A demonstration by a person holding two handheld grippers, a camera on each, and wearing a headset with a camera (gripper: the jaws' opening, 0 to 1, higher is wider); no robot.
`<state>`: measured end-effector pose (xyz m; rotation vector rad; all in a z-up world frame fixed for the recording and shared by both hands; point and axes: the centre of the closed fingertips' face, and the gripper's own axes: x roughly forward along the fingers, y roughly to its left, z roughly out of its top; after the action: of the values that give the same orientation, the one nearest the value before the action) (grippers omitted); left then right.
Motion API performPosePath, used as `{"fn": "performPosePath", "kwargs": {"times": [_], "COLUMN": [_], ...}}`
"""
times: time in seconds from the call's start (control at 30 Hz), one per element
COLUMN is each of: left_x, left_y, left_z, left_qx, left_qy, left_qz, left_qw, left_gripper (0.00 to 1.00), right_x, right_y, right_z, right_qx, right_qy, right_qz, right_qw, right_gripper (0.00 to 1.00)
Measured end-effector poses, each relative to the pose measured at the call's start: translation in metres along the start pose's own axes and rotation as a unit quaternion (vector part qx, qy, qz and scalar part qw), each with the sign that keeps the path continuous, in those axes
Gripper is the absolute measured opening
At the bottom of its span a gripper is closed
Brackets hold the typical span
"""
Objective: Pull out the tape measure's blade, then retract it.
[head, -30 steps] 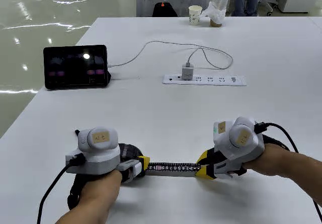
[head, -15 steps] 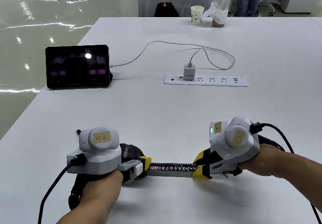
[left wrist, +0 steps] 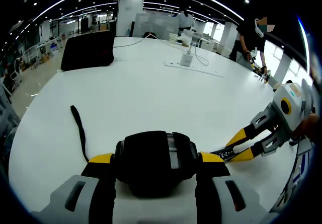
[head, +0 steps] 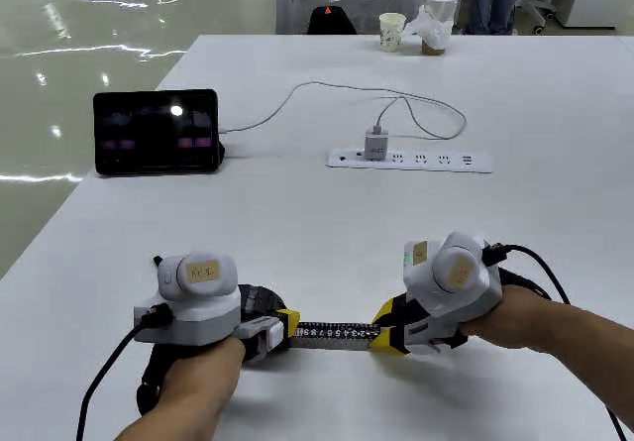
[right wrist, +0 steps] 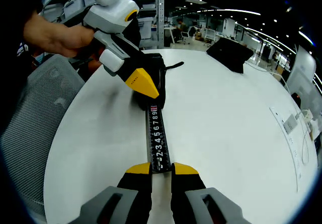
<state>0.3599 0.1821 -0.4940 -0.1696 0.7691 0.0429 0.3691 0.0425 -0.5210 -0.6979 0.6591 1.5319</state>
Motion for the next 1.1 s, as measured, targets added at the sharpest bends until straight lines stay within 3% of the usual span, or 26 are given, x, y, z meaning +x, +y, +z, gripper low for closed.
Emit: {"fn": "performPosePath", "kwargs": {"times": [1.1], "left_x": [0.000], "left_y": [0.001], "left_z": [0.000], "left_qx": [-0.008], "left_qy": [0.003], "left_qz": [-0.003], "left_qw": [1.0000], "left_gripper": [0.59], "right_x": [0.018], "right_y": [0.002], "right_z": [0.023], "right_qx": [-0.011], "right_qy": [-0.008], "right_qz": [0.004], "right_qw": [0.9999], "right_gripper": [0.11]}}
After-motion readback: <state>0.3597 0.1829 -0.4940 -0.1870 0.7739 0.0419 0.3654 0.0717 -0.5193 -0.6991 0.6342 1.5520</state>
